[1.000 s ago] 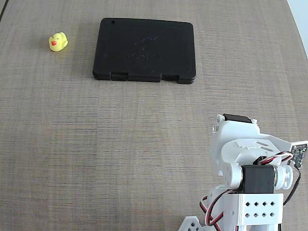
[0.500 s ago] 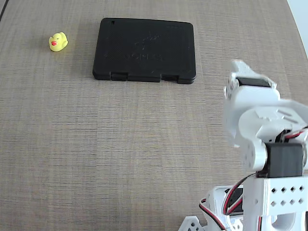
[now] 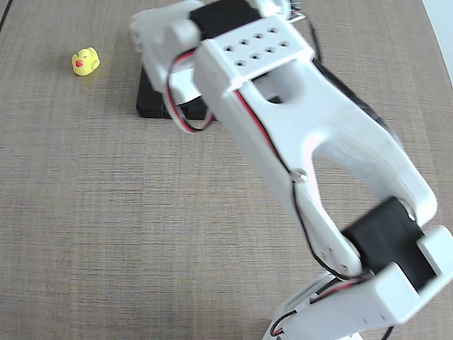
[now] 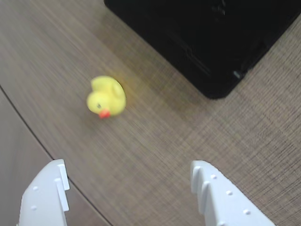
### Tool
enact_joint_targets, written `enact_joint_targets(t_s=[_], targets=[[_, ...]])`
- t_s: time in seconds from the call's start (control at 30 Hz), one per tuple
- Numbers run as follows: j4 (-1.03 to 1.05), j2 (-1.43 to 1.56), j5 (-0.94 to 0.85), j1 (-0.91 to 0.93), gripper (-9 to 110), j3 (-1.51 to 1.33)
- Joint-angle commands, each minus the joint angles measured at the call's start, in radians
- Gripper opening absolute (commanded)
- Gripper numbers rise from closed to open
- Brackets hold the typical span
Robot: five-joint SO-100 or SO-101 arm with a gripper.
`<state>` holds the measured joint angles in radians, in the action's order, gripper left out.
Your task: Grasp a duck and put it on the black surface.
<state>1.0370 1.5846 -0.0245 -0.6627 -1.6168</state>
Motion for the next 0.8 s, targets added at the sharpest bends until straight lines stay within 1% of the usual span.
enact_joint_targets(t_s=[0.0,0.17,0.4,0.57,0.77], targets=[[0.003,-0.281,-0.003,-0.1,26,0.206],[0.003,-0.497,-0.003,-0.173,26,0.453],[0.003,-0.752,-0.003,-0.169,26,0.758],[0.003,-0.893,-0.003,-0.167,26,0.916],[-0.009,-0.979,-0.003,-0.14,26,1.054]])
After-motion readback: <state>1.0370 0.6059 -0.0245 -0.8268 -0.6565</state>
